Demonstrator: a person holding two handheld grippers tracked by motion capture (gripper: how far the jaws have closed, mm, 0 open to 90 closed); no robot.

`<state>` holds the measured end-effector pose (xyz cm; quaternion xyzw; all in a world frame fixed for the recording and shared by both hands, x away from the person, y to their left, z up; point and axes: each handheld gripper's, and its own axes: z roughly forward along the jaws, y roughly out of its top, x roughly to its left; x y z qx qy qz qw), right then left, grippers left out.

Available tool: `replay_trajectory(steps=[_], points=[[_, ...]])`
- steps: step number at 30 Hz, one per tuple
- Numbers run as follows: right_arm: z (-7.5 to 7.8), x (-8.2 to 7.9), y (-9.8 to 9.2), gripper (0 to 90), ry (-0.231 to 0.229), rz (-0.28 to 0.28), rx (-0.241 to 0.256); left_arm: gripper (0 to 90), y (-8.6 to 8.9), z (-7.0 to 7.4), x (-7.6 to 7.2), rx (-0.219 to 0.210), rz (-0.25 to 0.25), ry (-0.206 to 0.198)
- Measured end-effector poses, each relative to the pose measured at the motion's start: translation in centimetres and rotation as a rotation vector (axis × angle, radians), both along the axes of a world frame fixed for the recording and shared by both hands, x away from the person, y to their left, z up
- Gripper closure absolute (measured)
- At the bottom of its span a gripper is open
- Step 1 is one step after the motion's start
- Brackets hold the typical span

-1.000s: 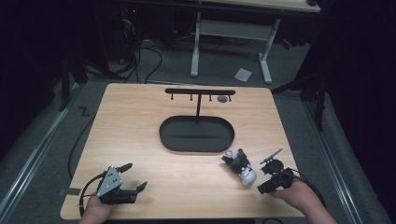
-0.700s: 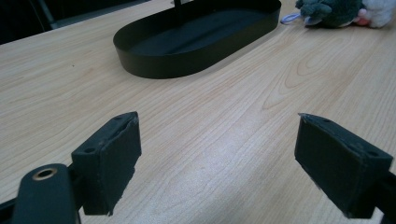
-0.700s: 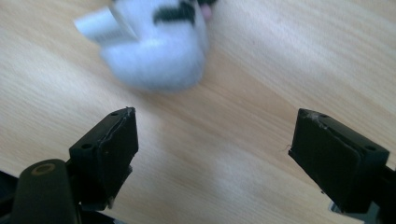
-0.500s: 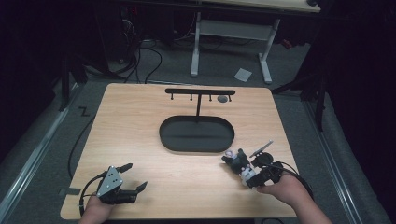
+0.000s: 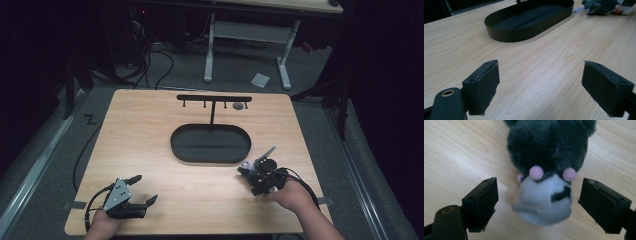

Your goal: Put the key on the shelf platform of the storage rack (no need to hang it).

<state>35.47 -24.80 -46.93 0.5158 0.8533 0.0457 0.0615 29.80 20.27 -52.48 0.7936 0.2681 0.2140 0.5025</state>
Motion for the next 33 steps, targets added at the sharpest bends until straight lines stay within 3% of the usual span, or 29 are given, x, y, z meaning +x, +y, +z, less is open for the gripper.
replay_trajectory(steps=[7, 17, 24, 25, 33], points=[[-0.7, 0.7, -0.4, 30.6, 0.017, -0.018, -0.002, 15.2, 0.0, 0.0, 0.0, -0.001, 0.002, -0.001], [-0.9, 0.5, -0.7, 36.4, 0.037, -0.028, 0.010, 15.1, 0.0, 0.0, -0.1, -0.001, 0.009, -0.003], [-1.1, 0.6, -0.5, 42.8, 0.034, 0.008, -0.006, 15.1, 0.1, 0.0, -0.1, -0.004, 0.011, 0.000], [-1.2, 0.5, -0.4, 43.3, 0.040, -0.017, -0.005, 15.1, 0.1, 0.0, -0.1, -0.004, 0.010, -0.001], [-1.3, 0.7, -0.5, 45.6, 0.040, -0.032, 0.004, 15.1, 0.0, 0.0, 0.0, -0.002, 0.004, 0.003]])
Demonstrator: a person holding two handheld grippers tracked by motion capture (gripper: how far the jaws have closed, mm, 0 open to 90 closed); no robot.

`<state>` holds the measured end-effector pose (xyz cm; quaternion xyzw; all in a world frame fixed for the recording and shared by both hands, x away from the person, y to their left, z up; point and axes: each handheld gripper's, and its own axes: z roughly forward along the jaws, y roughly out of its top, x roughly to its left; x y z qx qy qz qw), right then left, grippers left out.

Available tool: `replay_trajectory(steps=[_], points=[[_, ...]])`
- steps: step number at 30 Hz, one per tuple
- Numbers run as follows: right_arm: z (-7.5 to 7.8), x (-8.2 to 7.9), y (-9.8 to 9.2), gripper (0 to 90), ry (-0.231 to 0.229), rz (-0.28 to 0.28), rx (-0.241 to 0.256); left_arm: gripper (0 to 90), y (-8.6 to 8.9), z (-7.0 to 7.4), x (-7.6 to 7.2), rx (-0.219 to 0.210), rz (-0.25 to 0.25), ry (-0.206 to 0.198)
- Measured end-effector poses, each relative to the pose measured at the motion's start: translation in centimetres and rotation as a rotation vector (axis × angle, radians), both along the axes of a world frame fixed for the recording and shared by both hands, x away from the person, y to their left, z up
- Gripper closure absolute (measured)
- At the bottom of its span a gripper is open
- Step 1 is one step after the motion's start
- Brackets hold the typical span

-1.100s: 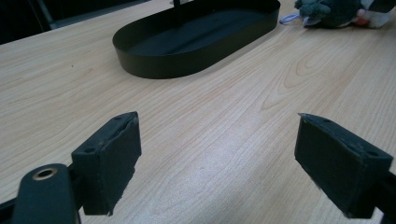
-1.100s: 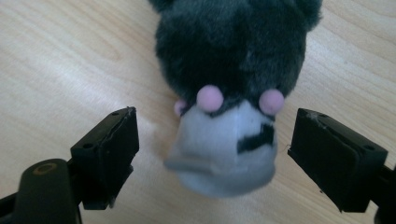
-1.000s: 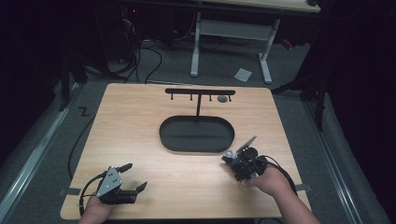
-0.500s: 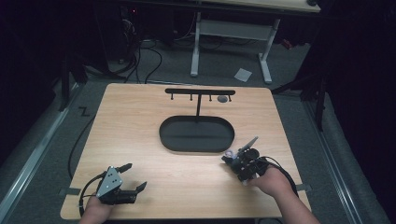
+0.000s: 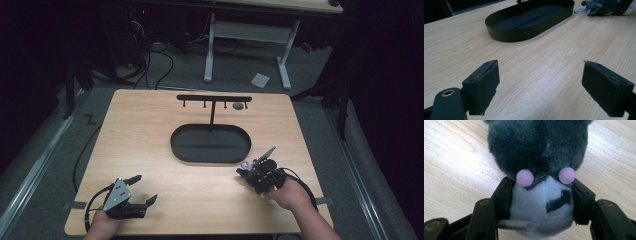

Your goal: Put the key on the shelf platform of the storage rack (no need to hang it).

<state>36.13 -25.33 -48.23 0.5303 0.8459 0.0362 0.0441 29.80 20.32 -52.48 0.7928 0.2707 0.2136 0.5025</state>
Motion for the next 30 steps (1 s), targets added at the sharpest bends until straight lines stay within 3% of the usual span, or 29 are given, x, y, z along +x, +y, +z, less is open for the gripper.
replay_trajectory(steps=[10, 30], points=[[2.0, 0.2, 0.4, 46.2, -0.039, 0.012, 0.022, 15.1, 0.0, 0.0, -0.1, 0.001, -0.003, -0.005], [9.3, 1.6, -0.5, 46.2, -0.146, -0.045, 0.060, 15.1, -0.1, 0.0, -0.1, 0.006, -0.003, -0.005]])
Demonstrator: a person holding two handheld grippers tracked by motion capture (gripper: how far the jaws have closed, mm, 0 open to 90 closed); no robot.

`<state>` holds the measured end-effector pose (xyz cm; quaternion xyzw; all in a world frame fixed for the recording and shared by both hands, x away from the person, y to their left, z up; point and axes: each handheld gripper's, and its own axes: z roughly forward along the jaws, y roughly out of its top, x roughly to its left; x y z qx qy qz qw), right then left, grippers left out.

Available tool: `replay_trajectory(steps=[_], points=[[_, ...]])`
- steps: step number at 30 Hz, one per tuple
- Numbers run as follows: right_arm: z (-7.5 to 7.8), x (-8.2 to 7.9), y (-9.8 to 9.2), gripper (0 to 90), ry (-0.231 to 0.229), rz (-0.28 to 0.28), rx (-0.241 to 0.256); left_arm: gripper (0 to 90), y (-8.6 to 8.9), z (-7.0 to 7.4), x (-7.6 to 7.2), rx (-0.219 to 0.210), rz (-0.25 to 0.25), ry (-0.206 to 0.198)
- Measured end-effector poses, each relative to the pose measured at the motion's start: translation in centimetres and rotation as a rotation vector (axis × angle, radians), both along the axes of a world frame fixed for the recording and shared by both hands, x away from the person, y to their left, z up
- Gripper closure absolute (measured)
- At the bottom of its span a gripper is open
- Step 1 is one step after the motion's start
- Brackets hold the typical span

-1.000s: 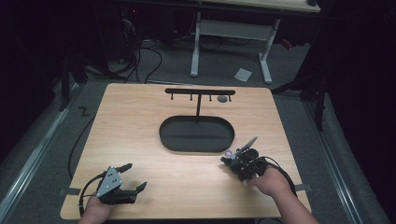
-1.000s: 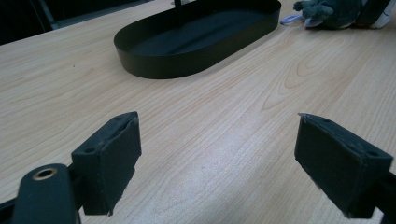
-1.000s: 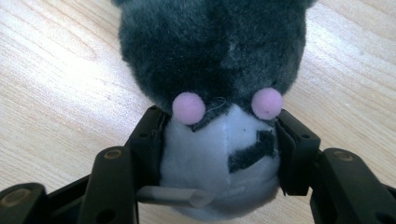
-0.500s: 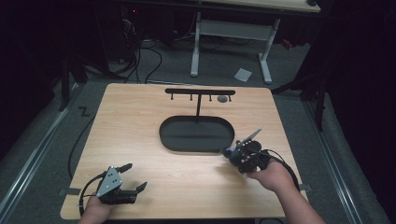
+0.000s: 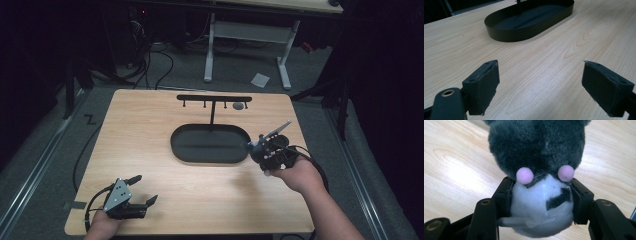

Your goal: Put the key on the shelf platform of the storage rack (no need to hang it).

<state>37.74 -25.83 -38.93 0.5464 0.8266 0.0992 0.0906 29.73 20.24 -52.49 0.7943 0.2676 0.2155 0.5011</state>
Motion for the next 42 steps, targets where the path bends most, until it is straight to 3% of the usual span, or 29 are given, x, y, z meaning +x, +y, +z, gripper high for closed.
replay_trajectory(steps=[17, 24, 42], points=[[2.8, 2.2, 0.0, 46.5, -0.029, -0.036, 0.000, 15.1, 0.0, 0.0, 0.0, -0.002, -0.002, 0.003], [4.1, 3.4, 0.2, 46.4, -0.061, -0.050, 0.024, 15.1, 0.1, 0.0, -0.1, -0.007, -0.002, -0.002], [7.0, 5.9, 1.6, 46.5, -0.113, -0.062, 0.037, 15.1, 0.2, 0.0, -0.1, -0.010, -0.004, -0.005]])
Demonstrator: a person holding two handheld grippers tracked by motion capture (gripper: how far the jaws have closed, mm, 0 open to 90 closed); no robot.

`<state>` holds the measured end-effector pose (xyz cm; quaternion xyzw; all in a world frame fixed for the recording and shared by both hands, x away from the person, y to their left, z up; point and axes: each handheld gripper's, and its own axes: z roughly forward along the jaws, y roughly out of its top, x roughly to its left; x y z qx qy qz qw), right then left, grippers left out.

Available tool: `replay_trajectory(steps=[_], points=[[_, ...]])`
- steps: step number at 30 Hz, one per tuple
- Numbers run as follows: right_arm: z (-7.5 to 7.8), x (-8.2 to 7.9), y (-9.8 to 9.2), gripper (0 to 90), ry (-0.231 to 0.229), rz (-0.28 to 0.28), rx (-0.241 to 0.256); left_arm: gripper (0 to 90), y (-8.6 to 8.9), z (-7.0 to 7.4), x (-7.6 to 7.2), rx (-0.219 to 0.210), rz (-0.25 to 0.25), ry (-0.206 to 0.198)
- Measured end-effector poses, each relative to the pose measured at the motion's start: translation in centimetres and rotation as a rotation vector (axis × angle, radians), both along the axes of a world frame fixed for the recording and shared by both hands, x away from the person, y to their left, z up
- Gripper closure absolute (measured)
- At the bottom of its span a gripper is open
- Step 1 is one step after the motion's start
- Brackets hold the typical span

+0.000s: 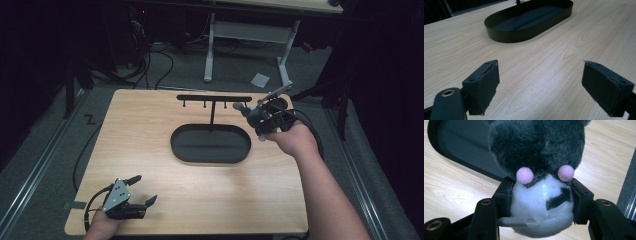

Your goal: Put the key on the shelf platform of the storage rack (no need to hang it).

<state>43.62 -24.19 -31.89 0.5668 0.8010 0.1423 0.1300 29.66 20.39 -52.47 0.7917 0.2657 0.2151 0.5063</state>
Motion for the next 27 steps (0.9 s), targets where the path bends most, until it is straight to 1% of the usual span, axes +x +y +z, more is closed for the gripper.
replay_trajectory(steps=[1, 6, 9, 10, 13, 16, 17, 18, 21, 22, 23, 25, 26, 27], points=[[0.3, 0.2, 0.2, 46.5, -0.006, -0.001, 0.000, 15.1, 0.0, 0.0, 0.0, -0.001, 0.000, 0.001], [0.6, 0.5, 0.2, 46.5, -0.021, -0.009, 0.009, 15.1, 0.0, 0.0, 0.0, -0.001, 0.002, -0.001], [0.5, 0.8, -0.3, 46.5, -0.027, -0.033, 0.016, 15.1, 0.0, 0.0, -0.1, -0.002, 0.002, -0.004], [0.5, 0.8, -0.3, 46.5, -0.027, -0.033, 0.016, 15.1, 0.0, 0.0, -0.1, -0.002, 0.002, -0.004], [0.1, 1.1, -1.1, 46.4, -0.031, -0.058, 0.031, 15.1, 0.0, 0.0, -0.1, -0.004, 0.004, -0.004], [-0.3, 1.3, -1.5, 46.4, -0.029, -0.074, 0.038, 15.1, 0.0, 0.0, -0.1, -0.002, 0.003, -0.002], [-0.9, 1.4, -1.9, 46.3, -0.026, -0.087, 0.054, 15.1, 0.0, 0.0, -0.1, -0.002, 0.004, -0.002], [-0.9, 1.4, -1.9, 46.3, -0.026, -0.087, 0.054, 15.1, 0.0, 0.0, -0.1, -0.002, 0.004, -0.002], [-2.0, 1.6, -2.6, 46.3, -0.023, -0.105, 0.071, 15.1, 0.0, 0.0, -0.1, -0.002, 0.005, -0.005], [-2.0, 1.6, -2.6, 46.3, -0.023, -0.105, 0.071, 15.1, 0.0, 0.0, -0.1, -0.002, 0.005, -0.005], [-2.6, 1.7, -2.8, 46.2, -0.020, -0.114, 0.076, 15.2, 0.0, 0.0, -0.1, -0.003, 0.006, -0.003], [-2.8, 1.7, -3.0, 46.1, -0.020, -0.117, 0.081, 15.1, 0.0, 0.0, -0.1, -0.003, 0.007, -0.003], [-3.4, 1.8, -3.2, 46.0, -0.018, -0.119, 0.087, 15.2, 0.0, 0.0, -0.1, -0.002, 0.007, -0.004], [-3.4, 1.8, -3.2, 46.0, -0.018, -0.119, 0.087, 15.1, 0.0, 0.0, -0.1, -0.002, 0.007, -0.004]])
